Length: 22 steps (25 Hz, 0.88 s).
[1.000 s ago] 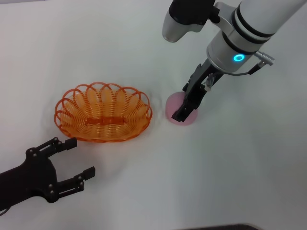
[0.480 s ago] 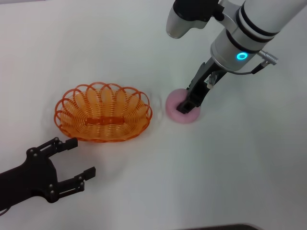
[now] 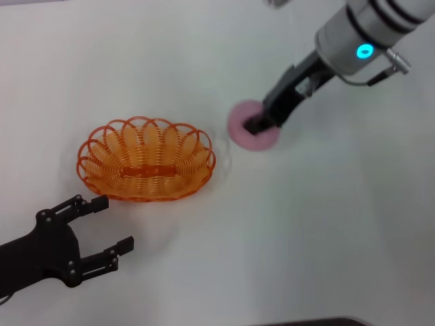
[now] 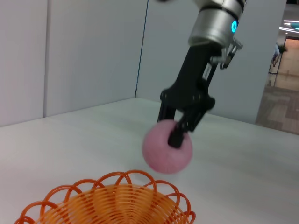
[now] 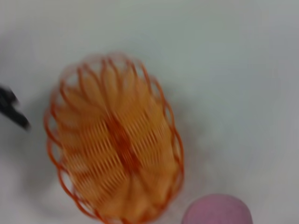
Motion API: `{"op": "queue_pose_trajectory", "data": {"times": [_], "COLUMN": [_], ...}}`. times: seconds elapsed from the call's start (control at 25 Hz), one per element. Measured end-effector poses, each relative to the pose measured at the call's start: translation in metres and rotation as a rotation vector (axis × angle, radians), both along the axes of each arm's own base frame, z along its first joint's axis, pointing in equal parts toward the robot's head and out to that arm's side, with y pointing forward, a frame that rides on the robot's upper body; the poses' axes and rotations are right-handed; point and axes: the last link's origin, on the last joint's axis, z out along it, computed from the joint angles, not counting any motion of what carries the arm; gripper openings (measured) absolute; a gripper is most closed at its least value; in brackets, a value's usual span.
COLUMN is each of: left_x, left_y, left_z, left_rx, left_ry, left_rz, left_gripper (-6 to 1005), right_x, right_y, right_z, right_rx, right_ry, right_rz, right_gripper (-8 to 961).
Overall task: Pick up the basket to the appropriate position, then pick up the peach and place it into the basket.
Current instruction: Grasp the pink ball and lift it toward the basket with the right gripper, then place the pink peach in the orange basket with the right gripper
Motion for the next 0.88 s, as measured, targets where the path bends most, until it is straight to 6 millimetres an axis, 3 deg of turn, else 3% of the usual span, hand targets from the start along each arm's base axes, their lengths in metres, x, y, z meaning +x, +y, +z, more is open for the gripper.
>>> {"op": "queue_pose_trajectory", "data": {"times": [0.12,0.44,0.6,0.88], "left_x": [0.000,-0.001,-0.001,-0.001], "left_y": [0.000,0.000,0.000,0.000], "left_z": [0.000,0.001,0.001,0.001], "left_rx": [0.001,0.005,0.005,0.005], "left_ry": [0.000,0.001,0.001,0.000], "left_rz": [0.000,0.004,0.005,0.005], "left_gripper": [822,822,822,822], "right_x": [-0.008,-0.036,-0.043,-0.036], "right_y": [0.001,-0.002,-0.010,-0.015], "right_z": [0.011,0.023,0.008,-0.022], "right_rx": [0.011,0.000,-0.061,-0.103], "right_ry": [0.080,0.251,0.296,0.246], "right_rz": [-0.002,0.064,0.095,0.111], "right_gripper": [277,286,305,339]}}
